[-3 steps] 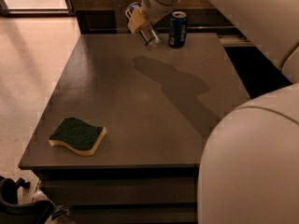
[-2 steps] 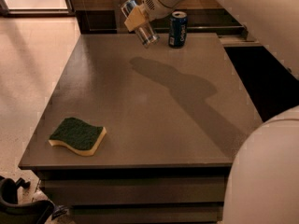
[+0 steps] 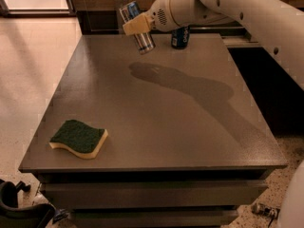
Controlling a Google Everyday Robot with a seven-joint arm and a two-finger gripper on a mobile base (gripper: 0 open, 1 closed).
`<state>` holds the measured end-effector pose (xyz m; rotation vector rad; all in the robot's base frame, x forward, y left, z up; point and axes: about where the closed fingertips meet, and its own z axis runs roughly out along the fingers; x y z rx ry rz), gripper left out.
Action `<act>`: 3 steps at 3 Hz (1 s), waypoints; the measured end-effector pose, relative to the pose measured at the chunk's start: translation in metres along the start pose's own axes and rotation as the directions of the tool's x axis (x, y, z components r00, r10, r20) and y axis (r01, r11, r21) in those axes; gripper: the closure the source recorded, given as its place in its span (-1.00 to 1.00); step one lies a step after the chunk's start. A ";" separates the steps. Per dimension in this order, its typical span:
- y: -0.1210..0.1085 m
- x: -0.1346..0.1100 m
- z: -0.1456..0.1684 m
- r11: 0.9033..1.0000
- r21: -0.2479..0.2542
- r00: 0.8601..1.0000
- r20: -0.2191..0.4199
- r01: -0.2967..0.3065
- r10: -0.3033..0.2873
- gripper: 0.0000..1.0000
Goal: Place redbull can upright
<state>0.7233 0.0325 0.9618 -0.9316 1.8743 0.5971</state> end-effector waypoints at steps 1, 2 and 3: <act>0.019 0.001 0.011 0.989 -0.141 0.993 0.117 0.050 -0.033 1.00; 0.034 0.005 0.022 0.961 -0.226 0.972 0.210 0.156 -0.109 1.00; 0.043 0.016 0.032 0.927 -0.267 0.940 0.287 0.264 -0.185 1.00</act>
Offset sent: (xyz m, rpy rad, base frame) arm -0.0293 0.0447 -0.0271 0.1663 -0.3173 0.4682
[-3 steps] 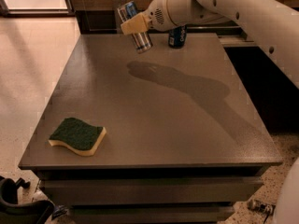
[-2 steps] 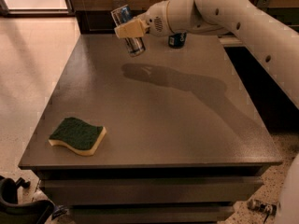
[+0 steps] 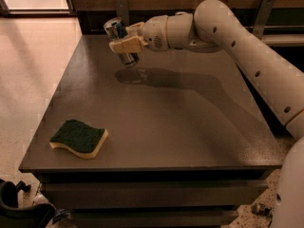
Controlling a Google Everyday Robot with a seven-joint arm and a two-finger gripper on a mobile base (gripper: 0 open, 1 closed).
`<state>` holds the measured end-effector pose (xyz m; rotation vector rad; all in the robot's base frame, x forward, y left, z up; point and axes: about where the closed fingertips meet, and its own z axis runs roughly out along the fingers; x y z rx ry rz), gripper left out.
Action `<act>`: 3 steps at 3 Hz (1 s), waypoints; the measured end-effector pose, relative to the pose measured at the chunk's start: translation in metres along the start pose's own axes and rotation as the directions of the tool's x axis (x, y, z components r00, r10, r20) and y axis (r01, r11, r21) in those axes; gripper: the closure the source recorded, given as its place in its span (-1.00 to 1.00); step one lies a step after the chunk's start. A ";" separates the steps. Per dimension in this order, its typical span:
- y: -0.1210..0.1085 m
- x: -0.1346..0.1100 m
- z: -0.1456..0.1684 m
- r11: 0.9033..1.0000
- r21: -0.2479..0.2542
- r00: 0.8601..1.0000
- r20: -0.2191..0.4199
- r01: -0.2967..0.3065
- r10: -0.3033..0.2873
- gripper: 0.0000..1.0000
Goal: Place redbull can upright
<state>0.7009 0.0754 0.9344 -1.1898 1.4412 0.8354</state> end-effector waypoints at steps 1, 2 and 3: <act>0.002 0.009 0.002 1.000 -0.016 1.000 0.023 0.019 -0.019 1.00; 0.001 0.018 0.002 1.000 -0.016 0.999 0.038 0.008 -0.007 1.00; -0.005 0.033 0.005 0.999 -0.014 0.998 0.050 -0.046 0.047 1.00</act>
Offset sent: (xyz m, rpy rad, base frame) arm 0.0046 -0.0130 -0.0294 0.0565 -0.0028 0.0049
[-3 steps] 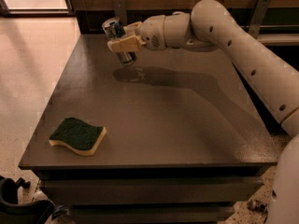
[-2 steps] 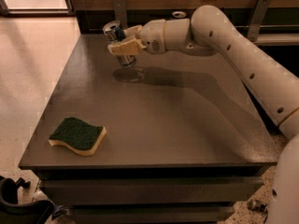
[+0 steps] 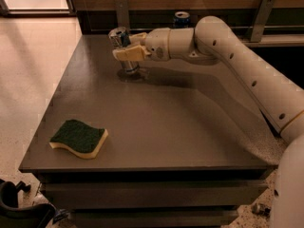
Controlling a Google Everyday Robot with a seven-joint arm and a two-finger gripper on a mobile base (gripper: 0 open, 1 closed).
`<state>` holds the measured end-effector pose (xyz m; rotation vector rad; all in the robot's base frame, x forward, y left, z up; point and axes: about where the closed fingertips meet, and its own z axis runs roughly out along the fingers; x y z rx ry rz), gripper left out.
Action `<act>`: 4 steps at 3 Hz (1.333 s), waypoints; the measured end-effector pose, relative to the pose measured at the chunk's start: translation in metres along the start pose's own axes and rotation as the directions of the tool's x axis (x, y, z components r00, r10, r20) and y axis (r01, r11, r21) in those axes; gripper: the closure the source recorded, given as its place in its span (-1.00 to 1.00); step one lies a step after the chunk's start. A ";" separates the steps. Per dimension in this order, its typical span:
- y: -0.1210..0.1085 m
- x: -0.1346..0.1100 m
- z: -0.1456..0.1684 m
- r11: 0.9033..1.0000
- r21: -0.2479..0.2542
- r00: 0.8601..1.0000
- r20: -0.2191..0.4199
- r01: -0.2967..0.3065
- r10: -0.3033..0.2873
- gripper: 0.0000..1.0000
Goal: Place redbull can upright
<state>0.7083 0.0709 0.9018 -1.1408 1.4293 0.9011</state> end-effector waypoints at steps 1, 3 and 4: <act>-0.006 0.014 0.003 0.999 -0.001 0.999 0.011 -0.047 0.047 1.00; -0.009 0.031 -0.004 0.994 0.021 0.994 0.036 -0.107 0.107 0.68; -0.009 0.029 -0.004 0.994 0.021 0.994 0.036 -0.107 0.107 0.06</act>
Offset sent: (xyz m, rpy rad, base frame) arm 0.0116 -0.0403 -0.0634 0.1198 0.1594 -0.1095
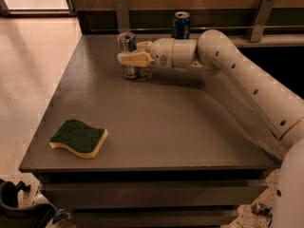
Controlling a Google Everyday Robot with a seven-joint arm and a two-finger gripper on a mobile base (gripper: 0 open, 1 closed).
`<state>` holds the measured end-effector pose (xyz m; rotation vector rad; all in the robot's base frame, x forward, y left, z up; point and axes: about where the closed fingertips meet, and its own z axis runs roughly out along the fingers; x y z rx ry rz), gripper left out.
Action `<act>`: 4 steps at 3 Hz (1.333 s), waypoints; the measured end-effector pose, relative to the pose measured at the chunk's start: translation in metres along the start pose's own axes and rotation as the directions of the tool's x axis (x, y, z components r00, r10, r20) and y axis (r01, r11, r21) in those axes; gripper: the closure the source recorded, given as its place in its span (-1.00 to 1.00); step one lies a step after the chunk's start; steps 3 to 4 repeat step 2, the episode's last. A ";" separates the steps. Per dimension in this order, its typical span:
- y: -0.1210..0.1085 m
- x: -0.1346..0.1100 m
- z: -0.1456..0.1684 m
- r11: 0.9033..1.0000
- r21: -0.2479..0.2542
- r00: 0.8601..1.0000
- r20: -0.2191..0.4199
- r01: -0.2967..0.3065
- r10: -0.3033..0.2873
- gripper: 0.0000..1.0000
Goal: Place redbull can upright
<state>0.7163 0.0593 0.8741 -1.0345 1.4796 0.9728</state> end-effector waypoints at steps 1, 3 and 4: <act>0.000 -0.001 0.000 1.000 0.000 1.000 0.000 0.000 0.000 -0.40; 0.000 -0.001 0.000 1.000 0.000 1.000 0.000 0.000 0.000 -0.87; 0.000 -0.001 0.000 1.000 0.000 1.000 0.000 0.000 0.000 -0.87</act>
Offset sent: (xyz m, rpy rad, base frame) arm 0.0000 0.0000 0.0007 0.0000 0.0000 0.0000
